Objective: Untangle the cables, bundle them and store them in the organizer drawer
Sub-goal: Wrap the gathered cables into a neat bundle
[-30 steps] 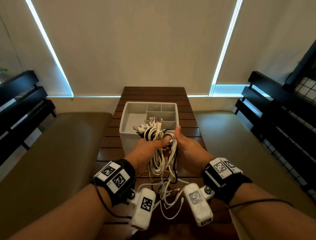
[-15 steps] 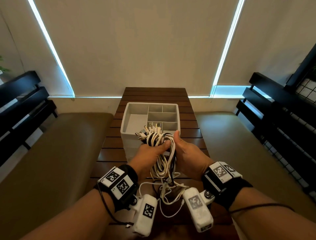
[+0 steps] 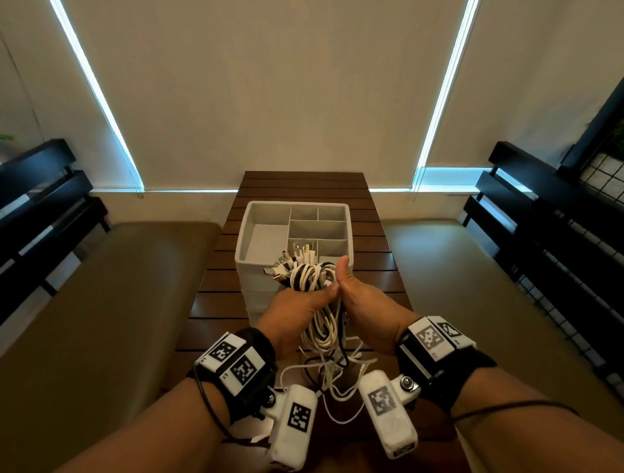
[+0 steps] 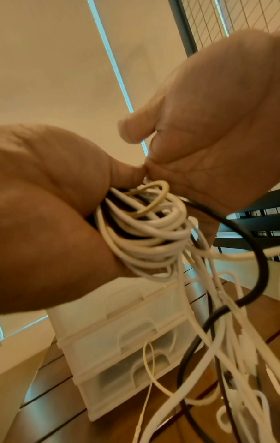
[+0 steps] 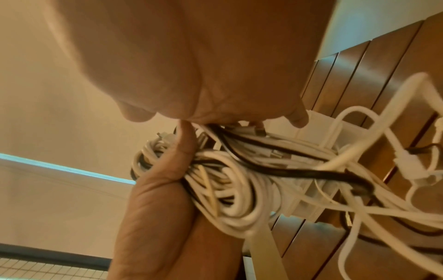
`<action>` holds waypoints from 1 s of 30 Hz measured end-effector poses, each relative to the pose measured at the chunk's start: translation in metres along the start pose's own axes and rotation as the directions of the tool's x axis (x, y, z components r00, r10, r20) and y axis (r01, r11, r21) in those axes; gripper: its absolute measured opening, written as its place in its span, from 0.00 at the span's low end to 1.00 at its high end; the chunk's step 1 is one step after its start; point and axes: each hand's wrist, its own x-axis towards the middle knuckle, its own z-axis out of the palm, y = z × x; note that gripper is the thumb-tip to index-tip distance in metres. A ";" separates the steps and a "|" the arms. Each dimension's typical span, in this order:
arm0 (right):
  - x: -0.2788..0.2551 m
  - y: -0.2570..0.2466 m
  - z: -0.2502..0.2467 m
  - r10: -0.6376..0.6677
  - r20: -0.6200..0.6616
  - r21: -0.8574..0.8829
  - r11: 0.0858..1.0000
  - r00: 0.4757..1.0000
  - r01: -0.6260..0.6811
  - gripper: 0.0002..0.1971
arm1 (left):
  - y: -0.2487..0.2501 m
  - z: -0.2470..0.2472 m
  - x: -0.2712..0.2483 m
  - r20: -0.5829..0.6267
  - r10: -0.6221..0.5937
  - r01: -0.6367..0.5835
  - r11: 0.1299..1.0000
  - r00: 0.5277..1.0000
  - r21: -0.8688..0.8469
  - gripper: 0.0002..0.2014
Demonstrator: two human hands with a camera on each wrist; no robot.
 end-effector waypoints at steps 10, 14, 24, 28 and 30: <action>-0.005 -0.006 -0.022 0.013 0.010 -0.183 0.983 1.000 -0.011 0.40 | 0.006 -0.008 0.002 0.081 0.001 0.000 1.000 0.997 -0.004 0.15; -0.011 -0.018 -0.031 -0.108 -0.061 -0.306 0.948 0.992 0.085 0.17 | 0.004 -0.004 0.003 0.146 -0.020 0.024 0.999 0.989 -0.030 0.20; -0.009 -0.016 -0.029 -0.284 -0.042 -0.450 0.861 0.958 0.236 0.12 | 0.003 0.003 -0.001 0.219 -0.037 0.047 0.998 0.975 -0.041 0.15; -0.009 -0.016 -0.023 -0.282 -0.037 -0.431 0.870 0.959 0.239 0.15 | 0.002 0.006 -0.002 0.202 -0.006 0.019 0.998 0.979 -0.067 0.21; -0.009 -0.019 -0.020 -0.254 -0.022 -0.386 0.894 0.967 0.226 0.14 | -0.001 0.006 -0.001 0.198 0.010 0.009 0.995 0.980 -0.097 0.13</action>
